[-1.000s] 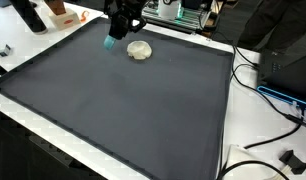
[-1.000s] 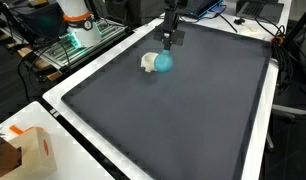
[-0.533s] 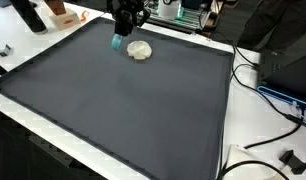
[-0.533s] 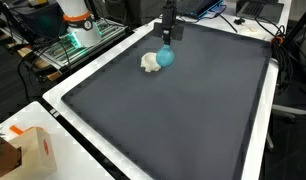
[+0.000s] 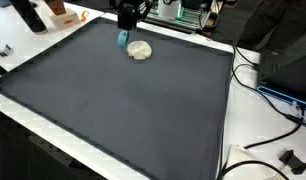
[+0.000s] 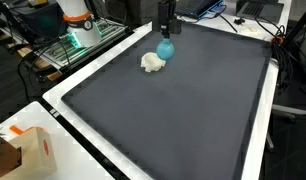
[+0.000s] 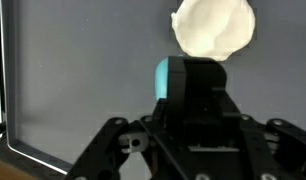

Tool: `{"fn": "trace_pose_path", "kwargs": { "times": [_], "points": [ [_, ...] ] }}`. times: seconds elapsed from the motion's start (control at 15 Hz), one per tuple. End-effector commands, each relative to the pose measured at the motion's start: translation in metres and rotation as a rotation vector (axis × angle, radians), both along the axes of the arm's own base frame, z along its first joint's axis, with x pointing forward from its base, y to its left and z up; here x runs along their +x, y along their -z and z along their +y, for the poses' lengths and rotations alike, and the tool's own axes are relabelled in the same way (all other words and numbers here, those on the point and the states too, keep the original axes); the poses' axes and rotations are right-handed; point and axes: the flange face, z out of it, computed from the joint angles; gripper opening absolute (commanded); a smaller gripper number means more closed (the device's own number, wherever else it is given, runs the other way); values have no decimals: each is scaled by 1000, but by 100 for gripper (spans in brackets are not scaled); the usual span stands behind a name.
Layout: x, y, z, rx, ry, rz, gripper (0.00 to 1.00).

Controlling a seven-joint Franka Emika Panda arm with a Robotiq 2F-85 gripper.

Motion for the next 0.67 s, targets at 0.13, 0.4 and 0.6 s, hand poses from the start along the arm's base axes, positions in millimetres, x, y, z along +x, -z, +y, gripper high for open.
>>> {"fn": "trace_pose_path", "kwargs": {
  "times": [0.13, 0.4, 0.6],
  "points": [
    [-13, -13, -18, 129, 61, -17, 25],
    [-15, -17, -25, 191, 97, -5, 25],
    [-5, -16, -24, 160, 102, -5, 50]
  ]
}}
